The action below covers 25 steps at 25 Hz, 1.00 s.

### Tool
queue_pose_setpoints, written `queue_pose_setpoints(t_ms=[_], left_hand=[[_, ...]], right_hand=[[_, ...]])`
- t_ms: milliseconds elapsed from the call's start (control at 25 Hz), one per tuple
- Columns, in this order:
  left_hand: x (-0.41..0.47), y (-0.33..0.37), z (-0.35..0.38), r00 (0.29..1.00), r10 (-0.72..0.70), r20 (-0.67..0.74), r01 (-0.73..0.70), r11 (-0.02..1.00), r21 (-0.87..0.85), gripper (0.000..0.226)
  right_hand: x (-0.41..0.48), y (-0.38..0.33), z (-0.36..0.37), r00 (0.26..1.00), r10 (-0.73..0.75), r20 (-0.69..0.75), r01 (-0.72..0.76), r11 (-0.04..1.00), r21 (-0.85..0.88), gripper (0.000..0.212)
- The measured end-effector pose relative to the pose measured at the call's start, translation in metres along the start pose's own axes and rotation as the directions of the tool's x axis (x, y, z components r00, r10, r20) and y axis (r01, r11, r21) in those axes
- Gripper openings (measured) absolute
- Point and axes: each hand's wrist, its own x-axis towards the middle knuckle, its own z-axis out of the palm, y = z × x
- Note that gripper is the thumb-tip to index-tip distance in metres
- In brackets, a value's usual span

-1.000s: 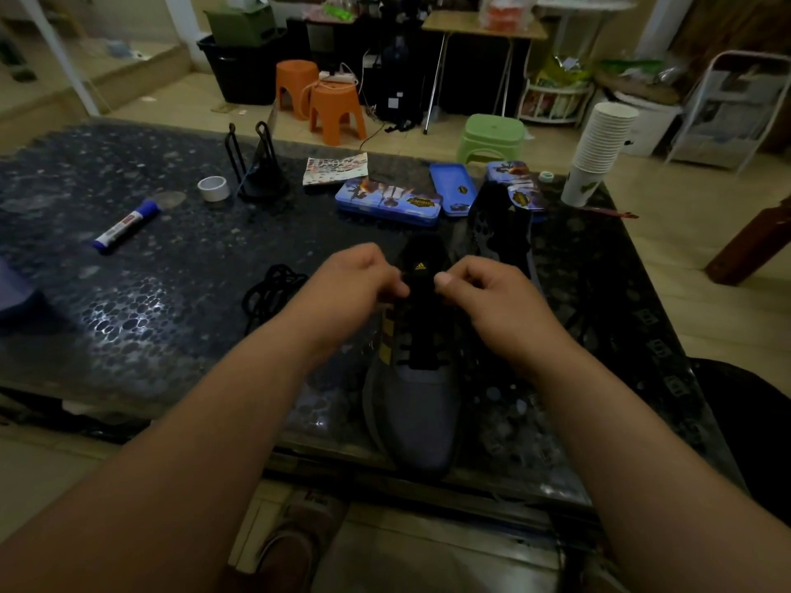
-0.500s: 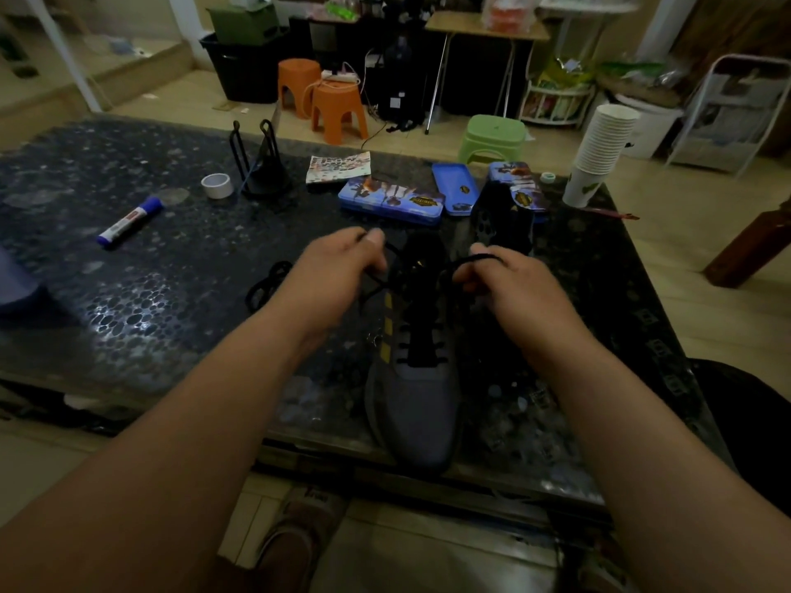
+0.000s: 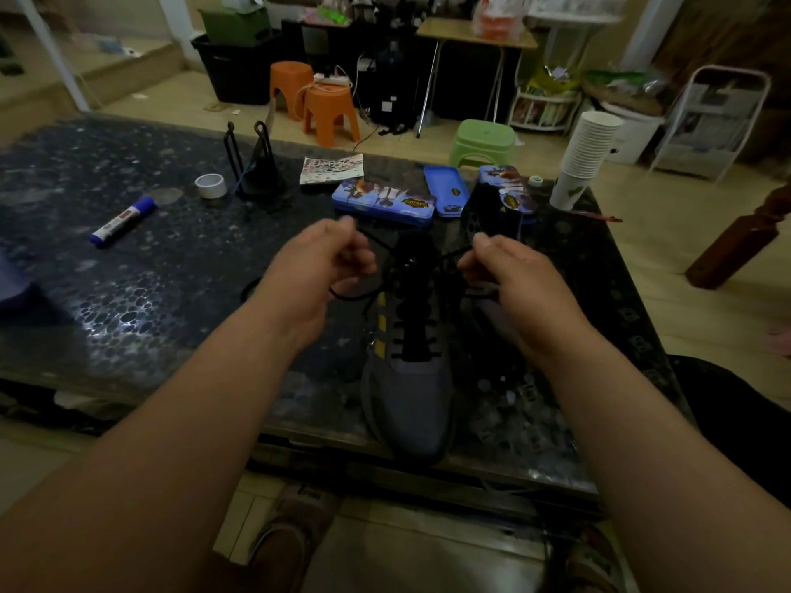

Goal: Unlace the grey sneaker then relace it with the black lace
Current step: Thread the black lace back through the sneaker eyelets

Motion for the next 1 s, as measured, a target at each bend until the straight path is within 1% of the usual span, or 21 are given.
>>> queue_pose_setpoints(t_ms=[40, 120, 160, 200, 240, 280, 360, 400, 440, 520, 560, 600, 680, 720, 760, 800, 840, 880, 920, 960, 1000], left_hand=[[0.003, 0.002, -0.005, 0.997, -0.052, -0.057, 0.041, 0.983, -0.181, 0.029], [0.010, 0.003, -0.019, 0.975, -0.176, -0.135, 0.095, 0.880, -0.465, 0.031], [0.013, 0.001, -0.025, 0.960, -0.228, -0.165, 0.111, 0.846, -0.521, 0.030], [0.015, -0.001, -0.029, 0.947, -0.256, -0.192, 0.134, 0.862, -0.489, 0.029], [0.016, -0.006, -0.031, 0.947, -0.246, -0.207, 0.157, 0.915, -0.372, 0.028], [0.015, -0.009, -0.030, 0.958, -0.212, -0.195, 0.174, 0.965, -0.198, 0.029], [0.011, -0.012, -0.023, 0.976, -0.172, -0.136, 0.183, 0.980, 0.072, 0.036], [0.012, -0.014, -0.021, 0.974, -0.179, -0.139, 0.196, 0.974, 0.115, 0.037], [0.012, -0.013, -0.020, 0.964, -0.199, -0.175, 0.218, 0.971, 0.097, 0.035], [0.015, -0.013, -0.023, 0.924, -0.195, -0.329, 0.234, 0.969, 0.083, 0.024], [0.017, -0.013, -0.026, 0.892, -0.146, -0.429, 0.242, 0.953, 0.180, 0.023], [0.016, -0.013, -0.027, 0.864, -0.064, -0.500, 0.255, 0.911, 0.324, 0.035], [0.007, -0.014, -0.025, 0.855, 0.151, -0.496, 0.178, 0.814, 0.553, 0.057], [0.004, -0.016, -0.022, 0.847, 0.255, -0.466, 0.105, 0.780, 0.617, 0.059], [0.000, -0.016, -0.017, 0.838, 0.346, -0.422, 0.028, 0.745, 0.667, 0.055], [0.001, -0.020, -0.014, 0.840, 0.405, -0.360, -0.037, 0.706, 0.707, 0.046], [0.000, -0.023, -0.009, 0.869, 0.415, -0.271, -0.096, 0.678, 0.729, 0.033], [0.000, -0.026, -0.002, 0.907, 0.387, -0.167, -0.150, 0.667, 0.730, 0.021], [-0.002, -0.031, 0.004, 0.937, 0.346, -0.056, -0.198, 0.655, 0.729, 0.017], [-0.003, -0.034, 0.009, 0.942, 0.331, 0.051, -0.259, 0.623, 0.738, 0.017], [-0.006, -0.035, 0.013, 0.932, 0.332, 0.146, -0.319, 0.560, 0.764, 0.019]], right_hand=[[0.002, 0.000, -0.004, 0.996, 0.084, -0.030, -0.076, 0.972, 0.221, 0.037], [0.007, -0.001, -0.013, 0.968, 0.252, -0.011, -0.193, 0.767, 0.612, 0.033], [0.007, 0.001, -0.017, 0.952, 0.307, 0.012, -0.225, 0.671, 0.707, 0.032], [0.007, 0.004, -0.021, 0.938, 0.344, 0.027, -0.259, 0.651, 0.714, 0.031], [0.006, 0.006, -0.022, 0.928, 0.370, 0.037, -0.304, 0.699, 0.647, 0.030], [0.004, 0.008, -0.021, 0.924, 0.378, 0.053, -0.349, 0.779, 0.521, 0.031], [-0.001, 0.010, -0.017, 0.935, 0.342, 0.095, -0.354, 0.912, 0.207, 0.034], [-0.002, 0.010, -0.015, 0.949, 0.302, 0.094, -0.312, 0.942, 0.121, 0.033], [-0.002, 0.011, -0.013, 0.961, 0.272, 0.055, -0.277, 0.955, 0.104, 0.032], [-0.001, 0.013, -0.012, 0.941, 0.310, -0.138, -0.271, 0.932, 0.241, 0.030], [-0.001, 0.015, -0.013, 0.899, 0.350, -0.262, -0.257, 0.908, 0.332, 0.028], [-0.002, 0.018, -0.015, 0.850, 0.369, -0.375, -0.214, 0.894, 0.395, 0.026], [-0.005, 0.024, -0.019, 0.777, 0.361, -0.515, -0.094, 0.876, 0.472, 0.023], [-0.008, 0.025, -0.020, 0.770, 0.354, -0.531, -0.071, 0.875, 0.479, 0.022], [-0.009, 0.028, -0.020, 0.790, 0.343, -0.508, -0.094, 0.887, 0.452, 0.019], [-0.011, 0.029, -0.021, 0.836, 0.324, -0.443, -0.164, 0.917, 0.363, 0.016], [-0.014, 0.031, -0.021, 0.889, 0.302, -0.343, -0.269, 0.953, 0.142, 0.017], [-0.017, 0.033, -0.024, 0.933, 0.286, -0.220, -0.329, 0.925, -0.192, 0.022], [-0.020, 0.033, -0.027, 0.956, 0.267, -0.124, -0.292, 0.804, -0.518, 0.028], [-0.024, 0.032, -0.027, 0.973, 0.217, -0.077, -0.202, 0.638, -0.743, 0.032], [-0.027, 0.029, -0.025, 0.989, 0.120, -0.083, -0.134, 0.519, -0.844, 0.035]])
